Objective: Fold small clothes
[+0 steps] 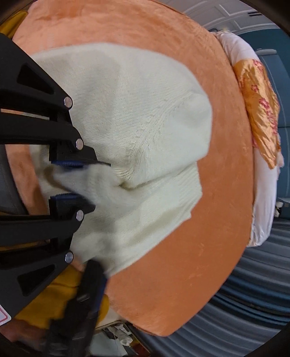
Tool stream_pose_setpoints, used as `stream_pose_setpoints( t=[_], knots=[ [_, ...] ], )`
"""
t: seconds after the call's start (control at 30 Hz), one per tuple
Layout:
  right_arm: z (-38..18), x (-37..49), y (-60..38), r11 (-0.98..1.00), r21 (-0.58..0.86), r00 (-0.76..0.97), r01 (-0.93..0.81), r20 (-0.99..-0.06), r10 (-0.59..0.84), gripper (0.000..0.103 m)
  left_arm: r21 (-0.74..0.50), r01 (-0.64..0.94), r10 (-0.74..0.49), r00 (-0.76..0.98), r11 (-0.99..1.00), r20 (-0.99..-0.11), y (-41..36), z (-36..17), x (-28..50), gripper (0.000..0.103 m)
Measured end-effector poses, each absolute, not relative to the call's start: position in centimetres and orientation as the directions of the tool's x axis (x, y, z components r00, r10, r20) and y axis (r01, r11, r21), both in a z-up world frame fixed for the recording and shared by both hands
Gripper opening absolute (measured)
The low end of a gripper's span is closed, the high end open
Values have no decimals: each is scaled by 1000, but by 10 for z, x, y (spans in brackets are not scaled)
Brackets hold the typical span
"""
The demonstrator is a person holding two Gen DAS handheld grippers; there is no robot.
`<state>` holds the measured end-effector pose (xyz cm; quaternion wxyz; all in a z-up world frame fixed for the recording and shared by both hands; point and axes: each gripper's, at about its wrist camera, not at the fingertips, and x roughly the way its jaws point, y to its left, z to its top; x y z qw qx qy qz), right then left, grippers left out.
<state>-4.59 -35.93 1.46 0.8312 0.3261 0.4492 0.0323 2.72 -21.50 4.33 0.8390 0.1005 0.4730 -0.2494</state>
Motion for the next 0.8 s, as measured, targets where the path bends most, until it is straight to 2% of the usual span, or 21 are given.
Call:
stream_pose_setpoints(
  t=[0.03, 0.07, 0.1, 0.17, 0.2, 0.4, 0.53, 0.57, 0.6, 0.67, 0.7, 0.73, 0.8],
  knots=[
    [18, -38, -358, 783, 579, 598, 228, -718, 356, 53, -59, 525, -328, 437, 849, -838, -210, 47, 21, 34],
    [23, -30, -355, 781, 588, 602, 212, -708, 370, 57, -34, 528, -319, 458, 848, -830, -200, 53, 12, 56],
    [25, -22, -353, 778, 596, 600, 199, -702, 384, 61, -22, 527, -318, 478, 849, -819, -191, 58, 6, 69],
    [27, -7, -345, 773, 611, 586, 173, -694, 418, 68, 0, 515, -305, 508, 857, -805, -169, 62, -7, 73],
    [26, 0, -341, 768, 618, 576, 170, -695, 431, 76, 10, 502, -288, 513, 865, -809, -159, 61, -11, 76],
    [11, 37, -312, 719, 676, 496, 161, -685, 533, 76, 14, 370, -177, 476, 929, -861, -99, 33, -12, 78],
    [5, 60, -287, 756, 636, 447, 157, -728, 520, 76, 6, 321, -146, 446, 947, -883, -87, 20, -2, 78],
    [4, 65, -279, 769, 621, 436, 151, -740, 512, 74, 6, 321, -146, 448, 947, -882, -87, 18, 0, 78],
    [5, 69, -273, 786, 601, 429, 146, -754, 497, 64, 6, 319, -146, 450, 948, -881, -89, 18, 3, 78],
    [19, 76, -261, 841, 529, 449, 112, -782, 432, 30, -3, 310, -149, 448, 951, -881, -86, 15, 7, 78],
    [30, 76, -258, 844, 531, 468, 78, -767, 439, 20, -9, 296, -145, 443, 955, -885, -83, 13, 7, 78],
    [39, 75, -259, 835, 547, 488, 57, -745, 455, 19, -18, 281, -145, 437, 960, -888, -80, 12, 9, 78],
    [81, 65, -267, 782, 622, 578, -33, -627, 523, 18, -39, 254, -147, 425, 966, -893, -73, 11, 14, 64]
  ],
)
